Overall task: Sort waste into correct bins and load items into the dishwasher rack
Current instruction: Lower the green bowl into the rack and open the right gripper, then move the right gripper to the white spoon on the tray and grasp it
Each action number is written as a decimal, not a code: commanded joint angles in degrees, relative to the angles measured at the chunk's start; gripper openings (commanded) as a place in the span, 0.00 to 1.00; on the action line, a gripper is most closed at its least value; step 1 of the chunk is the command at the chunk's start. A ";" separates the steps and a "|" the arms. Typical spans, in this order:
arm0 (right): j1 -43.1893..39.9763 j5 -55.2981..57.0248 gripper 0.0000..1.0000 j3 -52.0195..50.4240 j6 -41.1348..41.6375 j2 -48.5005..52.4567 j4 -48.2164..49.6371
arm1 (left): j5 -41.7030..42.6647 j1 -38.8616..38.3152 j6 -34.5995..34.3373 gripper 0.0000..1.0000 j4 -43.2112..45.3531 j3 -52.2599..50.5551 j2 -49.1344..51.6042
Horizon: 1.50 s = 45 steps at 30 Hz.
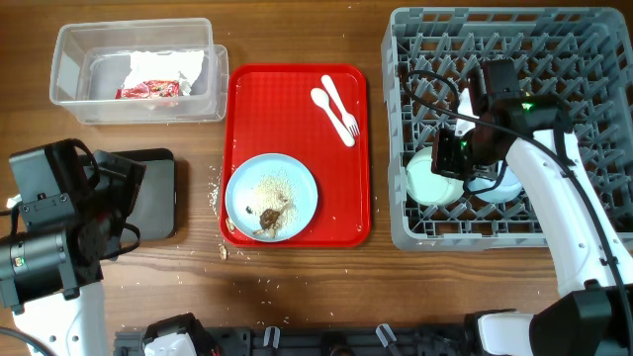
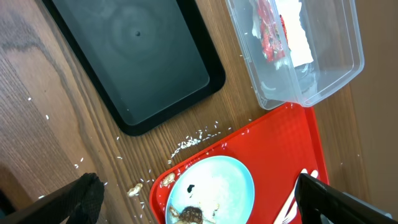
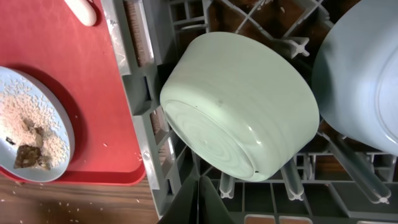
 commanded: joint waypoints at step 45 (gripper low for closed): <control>18.40 -0.98 0.81 33.79 -8.44 21.38 0.61 | -0.79 0.22 0.70 1.00 0.17 -0.04 0.00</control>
